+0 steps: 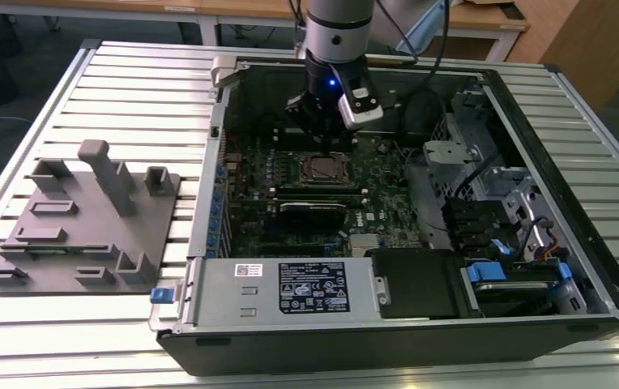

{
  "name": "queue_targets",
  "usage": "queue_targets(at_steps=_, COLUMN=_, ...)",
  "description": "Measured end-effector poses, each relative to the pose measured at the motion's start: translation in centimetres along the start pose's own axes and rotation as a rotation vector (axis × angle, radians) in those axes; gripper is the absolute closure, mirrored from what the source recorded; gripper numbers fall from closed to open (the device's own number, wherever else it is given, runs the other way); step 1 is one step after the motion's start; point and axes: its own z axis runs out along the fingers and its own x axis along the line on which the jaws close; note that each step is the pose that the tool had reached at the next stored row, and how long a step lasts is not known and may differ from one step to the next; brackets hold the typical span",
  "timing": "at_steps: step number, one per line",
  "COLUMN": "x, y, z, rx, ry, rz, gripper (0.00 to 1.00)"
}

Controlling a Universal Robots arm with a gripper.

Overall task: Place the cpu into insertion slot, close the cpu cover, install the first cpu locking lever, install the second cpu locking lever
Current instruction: 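Install the first cpu locking lever, then install the second cpu locking lever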

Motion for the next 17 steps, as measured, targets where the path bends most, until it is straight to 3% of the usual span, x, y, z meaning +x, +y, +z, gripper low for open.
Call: queue_targets(at_steps=17, x=-0.08, y=0.01, z=-0.25, rx=-0.0003, ry=0.0004, rz=-0.011, gripper=0.90)
